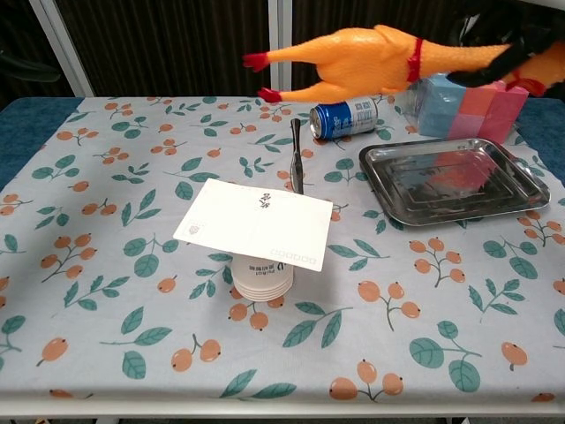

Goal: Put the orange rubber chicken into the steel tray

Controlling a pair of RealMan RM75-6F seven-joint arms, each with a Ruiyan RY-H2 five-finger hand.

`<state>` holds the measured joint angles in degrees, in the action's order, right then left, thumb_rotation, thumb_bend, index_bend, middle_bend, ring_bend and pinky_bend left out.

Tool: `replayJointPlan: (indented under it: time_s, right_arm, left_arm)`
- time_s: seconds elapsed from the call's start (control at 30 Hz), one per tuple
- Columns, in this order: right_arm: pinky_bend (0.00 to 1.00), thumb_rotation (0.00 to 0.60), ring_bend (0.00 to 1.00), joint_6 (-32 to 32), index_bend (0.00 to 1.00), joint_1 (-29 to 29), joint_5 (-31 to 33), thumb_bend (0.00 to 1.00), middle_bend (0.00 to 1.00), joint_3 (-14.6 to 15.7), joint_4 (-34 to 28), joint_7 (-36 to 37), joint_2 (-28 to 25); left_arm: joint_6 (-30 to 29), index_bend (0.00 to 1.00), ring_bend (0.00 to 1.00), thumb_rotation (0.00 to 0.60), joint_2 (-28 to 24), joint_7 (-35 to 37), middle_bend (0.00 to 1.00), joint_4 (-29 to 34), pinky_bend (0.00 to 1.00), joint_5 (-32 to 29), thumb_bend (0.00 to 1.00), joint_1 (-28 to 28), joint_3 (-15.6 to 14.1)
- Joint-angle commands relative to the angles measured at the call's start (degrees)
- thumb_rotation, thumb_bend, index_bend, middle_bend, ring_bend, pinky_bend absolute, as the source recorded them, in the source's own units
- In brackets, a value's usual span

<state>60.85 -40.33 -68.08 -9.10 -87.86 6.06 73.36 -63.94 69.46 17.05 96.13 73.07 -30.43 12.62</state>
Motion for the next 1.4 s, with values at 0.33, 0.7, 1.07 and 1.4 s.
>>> replayJointPlan:
  time_s: [0.33,0.7,1.07,1.4]
  right_arm:
    - [0.97,0.6,0.73,-2.02,0.95,6.52,-11.94,0.11,0.81,6.05,31.01,28.11,10.75]
    - [0.87,0.6,0.63,-4.66,0.81,5.01,-16.67,0.05,0.71,7.65,48.78,39.56,20.41]
    - [0.4,0.6,0.18,-8.79,0.13,3.78,-17.31,0.0,0.29,7.89,58.47,43.86,24.95]
    - [0.19,0.6,0.0,-8.06,0.0,3.89,-17.8,0.0,0.04,7.68,56.89,42.02,22.71]
  left_arm:
    - [0.37,0.18,0.1,0.6,-0.12,-1.88,0.13,0.61,0.25,-2.09,0.15,0.98,-0.52]
    - [2.14,0.18,0.1,0.6,-0.41,-3.14,0.13,1.11,0.25,-4.26,0.14,0.53,0.1]
    - [1.32,0.18,0.1,0.6,-0.17,-7.29,0.13,0.8,0.25,-5.0,0.13,0.59,0.02]
    - [0.84,0.18,0.1,0.6,-0.84,-7.81,0.13,0.69,0.25,-4.85,0.12,0.99,0.25]
